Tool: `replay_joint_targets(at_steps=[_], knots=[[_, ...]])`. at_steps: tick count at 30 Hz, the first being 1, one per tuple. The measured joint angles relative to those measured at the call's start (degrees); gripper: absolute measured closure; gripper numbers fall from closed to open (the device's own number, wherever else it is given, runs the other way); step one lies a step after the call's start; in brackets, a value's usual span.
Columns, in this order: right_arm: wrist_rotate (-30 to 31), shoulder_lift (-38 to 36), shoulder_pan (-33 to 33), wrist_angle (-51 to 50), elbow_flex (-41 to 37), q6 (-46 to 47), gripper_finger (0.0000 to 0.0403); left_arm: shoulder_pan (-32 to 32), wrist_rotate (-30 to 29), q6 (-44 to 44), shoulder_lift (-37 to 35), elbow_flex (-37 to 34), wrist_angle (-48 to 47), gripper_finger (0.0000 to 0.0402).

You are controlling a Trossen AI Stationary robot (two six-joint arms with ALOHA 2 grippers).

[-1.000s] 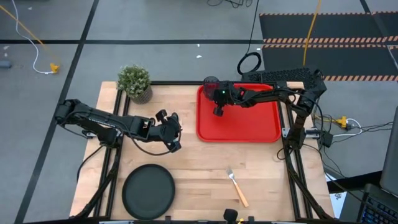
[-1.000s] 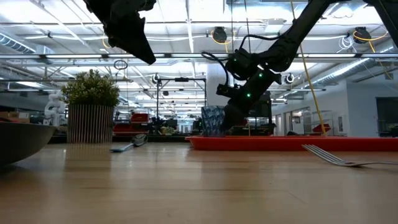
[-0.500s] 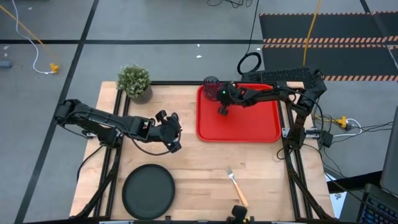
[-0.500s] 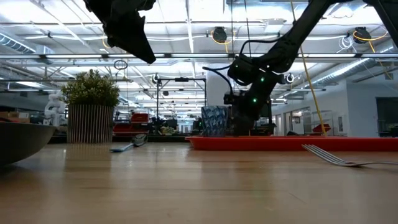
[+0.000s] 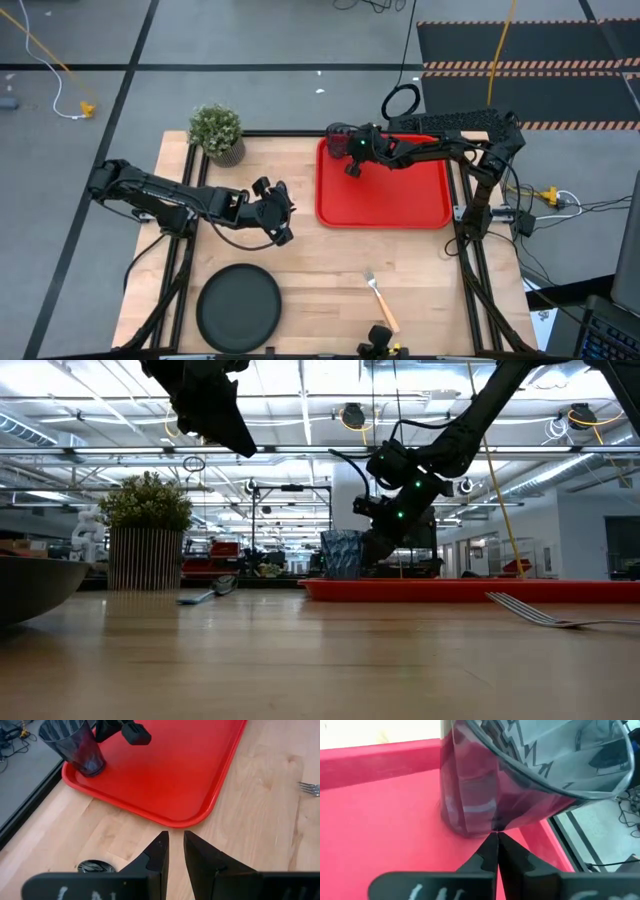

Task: Pick and place plate/cup/fork/spoon on tray
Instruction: Put the blue cup on the serving tray, then put the black plate on the serving tray to the bottom right of the blue cup

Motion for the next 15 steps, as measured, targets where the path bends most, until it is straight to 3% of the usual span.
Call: replay_joint_targets(at_steps=[15], knots=[[-4.46,-1.02,1.00,-3.10,-0.01,1.95,0.0403,-0.47,0.00,-1.04,0.00,0.00,-0.02,0.0339]])
